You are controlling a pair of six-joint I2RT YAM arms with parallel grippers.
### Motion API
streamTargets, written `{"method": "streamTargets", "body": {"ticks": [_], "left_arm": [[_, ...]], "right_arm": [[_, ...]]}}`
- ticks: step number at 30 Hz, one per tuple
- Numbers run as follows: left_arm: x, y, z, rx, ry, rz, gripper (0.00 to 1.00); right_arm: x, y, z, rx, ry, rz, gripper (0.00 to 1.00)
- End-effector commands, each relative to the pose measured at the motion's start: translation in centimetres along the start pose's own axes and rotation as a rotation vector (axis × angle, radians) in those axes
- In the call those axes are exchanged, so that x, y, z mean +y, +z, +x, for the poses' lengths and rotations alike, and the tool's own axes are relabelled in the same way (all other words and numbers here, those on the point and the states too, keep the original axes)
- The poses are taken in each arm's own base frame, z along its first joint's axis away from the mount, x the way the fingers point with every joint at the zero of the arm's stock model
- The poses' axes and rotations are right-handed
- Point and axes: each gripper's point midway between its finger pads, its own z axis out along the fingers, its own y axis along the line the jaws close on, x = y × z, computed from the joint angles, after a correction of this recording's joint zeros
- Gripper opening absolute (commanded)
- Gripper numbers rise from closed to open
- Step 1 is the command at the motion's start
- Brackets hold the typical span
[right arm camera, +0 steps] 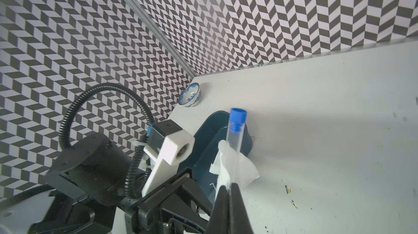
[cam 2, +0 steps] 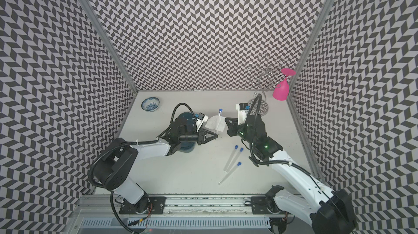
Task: Wipe the exteriors of test tubes
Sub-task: Wipe the dirt from the test tube.
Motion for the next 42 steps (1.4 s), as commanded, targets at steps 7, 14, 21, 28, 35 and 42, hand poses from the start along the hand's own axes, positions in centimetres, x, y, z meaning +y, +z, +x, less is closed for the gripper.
{"method": "streamTargets", "body": {"ticks": [7,14,21,28,35,42], "left_arm": [[0.1,-0.7,-0.1,-0.009,0.026,-0.020,0.08],[-0.1,-0.8,0.1,-0.003,0.032,-0.022,0.08],[-0.3,-0.9,-0.1,-0.004,0.037,-0.017,0.08],[-0.4,-0.7,0.0,0.002,0.037,-0.010,0.08],[-0.3,-0.7,0.2,0.005,0.033,-0.013,0.08],[-0.1,-0.5,0.2,0.011,0.028,-0.010,0.08]], "right_arm": [[-3.0,-0.2,1.9,-0.004,0.079,0.088,0.00],[-4.0,0.8,3.3,0.019,0.100,0.100,0.00],[-6.2,2.1,4.5,0.057,0.112,0.167,0.00],[-5.0,3.8,4.7,0.095,0.125,0.085,0.00],[-4.3,3.8,3.3,0.097,0.099,0.086,0.41],[-2.9,2.1,1.3,0.077,0.067,0.069,0.52]]}}
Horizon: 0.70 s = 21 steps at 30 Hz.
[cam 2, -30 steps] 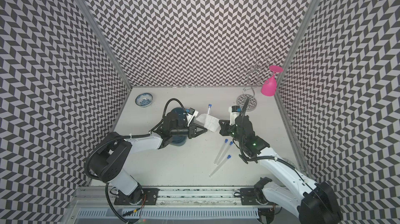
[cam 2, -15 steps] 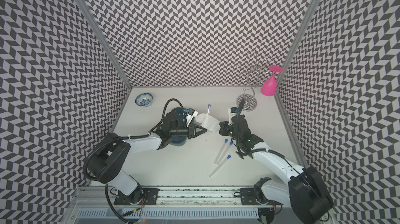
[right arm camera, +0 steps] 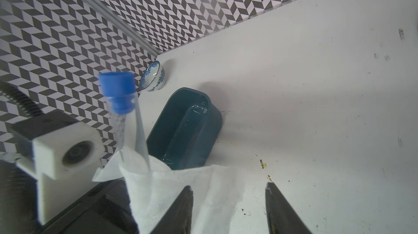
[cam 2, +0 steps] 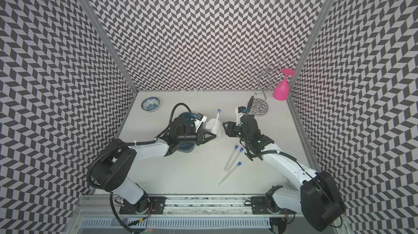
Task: Wipe the exteriors of test tubes
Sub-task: Wipe the dirt from the test tube.
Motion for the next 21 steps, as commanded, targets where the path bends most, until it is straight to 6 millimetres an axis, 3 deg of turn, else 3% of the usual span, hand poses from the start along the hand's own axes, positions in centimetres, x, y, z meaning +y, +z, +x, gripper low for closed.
{"method": "streamTargets", "body": {"ticks": [1,6,8,14,21], "left_arm": [[-0.6,0.0,-0.2,0.003,0.016,0.017,0.08],[-0.4,0.2,-0.3,0.007,0.014,0.018,0.08],[-0.4,0.3,-0.4,0.006,0.012,0.019,0.08],[-0.6,0.3,-0.5,0.004,0.018,0.022,0.08],[-0.6,0.2,-0.5,0.004,0.016,0.022,0.08]], "right_arm": [[2.3,-1.7,-2.1,-0.054,-0.032,-0.080,0.53],[7.3,-3.5,-2.7,-0.093,-0.005,-0.378,0.53],[8.0,-3.5,-2.5,-0.089,0.017,-0.433,0.52],[8.0,-1.1,-0.4,0.016,0.050,-0.454,0.47],[7.1,0.3,1.0,0.016,0.096,-0.434,0.38]]}}
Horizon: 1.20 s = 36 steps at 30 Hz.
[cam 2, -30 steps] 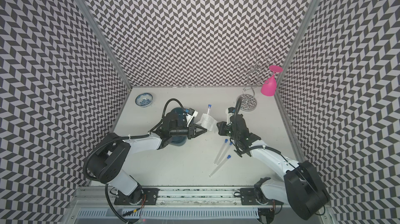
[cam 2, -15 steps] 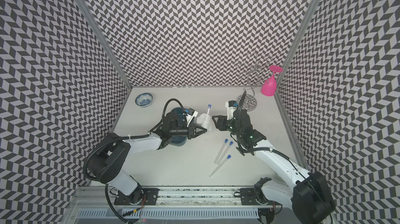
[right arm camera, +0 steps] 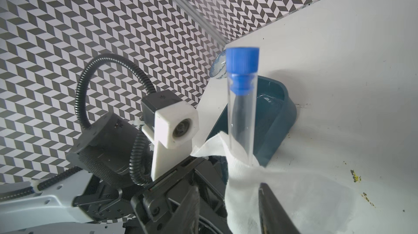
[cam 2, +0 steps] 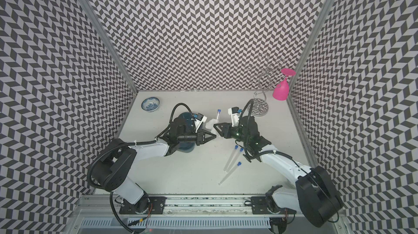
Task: Wipe the exteriors of test tubes
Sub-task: Wipe the dirt from the test tube.
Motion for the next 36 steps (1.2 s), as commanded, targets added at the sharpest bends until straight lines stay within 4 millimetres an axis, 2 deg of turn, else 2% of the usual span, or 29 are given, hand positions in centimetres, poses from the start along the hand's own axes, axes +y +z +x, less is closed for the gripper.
{"method": "streamTargets", "body": {"ticks": [1,4,9,16,23,29,36], "left_arm": [[-0.6,0.2,-0.6,0.001,0.019,0.020,0.08],[-0.6,0.2,-0.6,0.000,0.020,0.021,0.08],[-0.6,0.2,-0.7,-0.005,0.017,0.019,0.08],[-1.0,0.1,-0.7,-0.004,0.020,0.028,0.08],[-1.6,-0.4,-0.8,-0.025,0.028,0.049,0.09],[-1.2,-1.1,-1.5,-0.056,0.000,0.065,0.10],[-0.5,-1.2,-1.7,-0.057,0.006,0.037,0.10]], "right_arm": [[1.1,0.3,-0.6,-0.042,-0.007,-0.064,0.34],[0.9,0.8,0.0,-0.021,-0.005,-0.077,0.23],[0.7,1.6,0.2,-0.008,-0.012,-0.084,0.22],[0.4,2.7,-2.3,-0.041,-0.085,-0.025,0.22],[1.0,3.7,-4.7,-0.066,-0.112,-0.043,0.19],[1.3,4.3,-3.5,-0.023,-0.107,-0.083,0.17],[1.5,3.5,0.5,0.013,-0.047,-0.109,0.16]]}}
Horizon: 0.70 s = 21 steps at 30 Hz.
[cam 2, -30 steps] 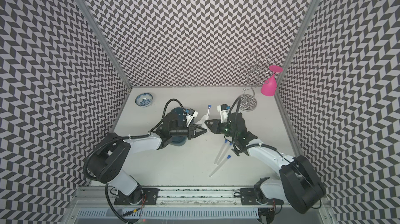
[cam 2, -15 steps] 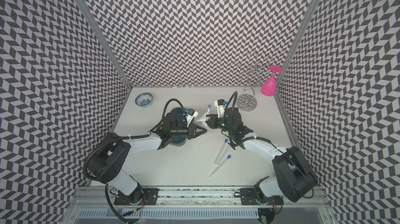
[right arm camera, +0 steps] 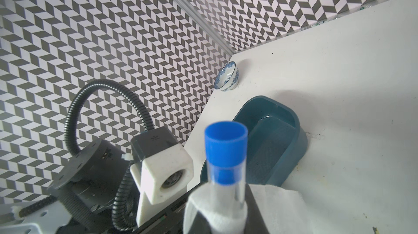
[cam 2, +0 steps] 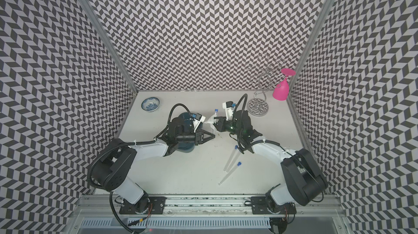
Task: Wipe the exteriors of test tubes
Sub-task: Wipe the dirt from the test tube.
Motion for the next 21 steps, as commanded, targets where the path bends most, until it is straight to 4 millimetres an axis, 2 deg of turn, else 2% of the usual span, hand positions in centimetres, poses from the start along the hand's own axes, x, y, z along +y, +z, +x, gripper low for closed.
{"method": "streamTargets", "body": {"ticks": [1,5,8,11,16,18,21], "left_arm": [[-0.6,-0.4,-1.7,-0.052,0.046,0.014,0.10],[-0.6,-0.3,-1.5,-0.050,0.043,0.015,0.10],[-0.7,-0.5,-1.4,-0.050,0.044,0.013,0.10],[-0.7,-0.7,-1.1,-0.047,0.042,0.011,0.10],[-0.8,-0.7,-1.0,-0.047,0.043,0.012,0.10],[-0.9,-0.7,-1.2,-0.049,0.047,0.014,0.10],[-1.0,-0.7,-1.3,-0.051,0.051,0.016,0.10]], "right_arm": [[1.4,0.0,3.0,0.054,0.013,-0.056,0.16],[1.4,0.6,3.5,0.068,0.011,-0.053,0.15],[1.5,1.2,2.1,0.056,-0.033,-0.035,0.15],[1.6,1.7,-0.2,0.035,-0.079,-0.024,0.15],[1.5,2.1,-2.8,0.001,-0.069,-0.075,0.15],[1.5,2.5,-2.8,0.009,-0.067,-0.079,0.14],[1.6,2.4,-1.8,0.026,-0.048,-0.091,0.14]]}}
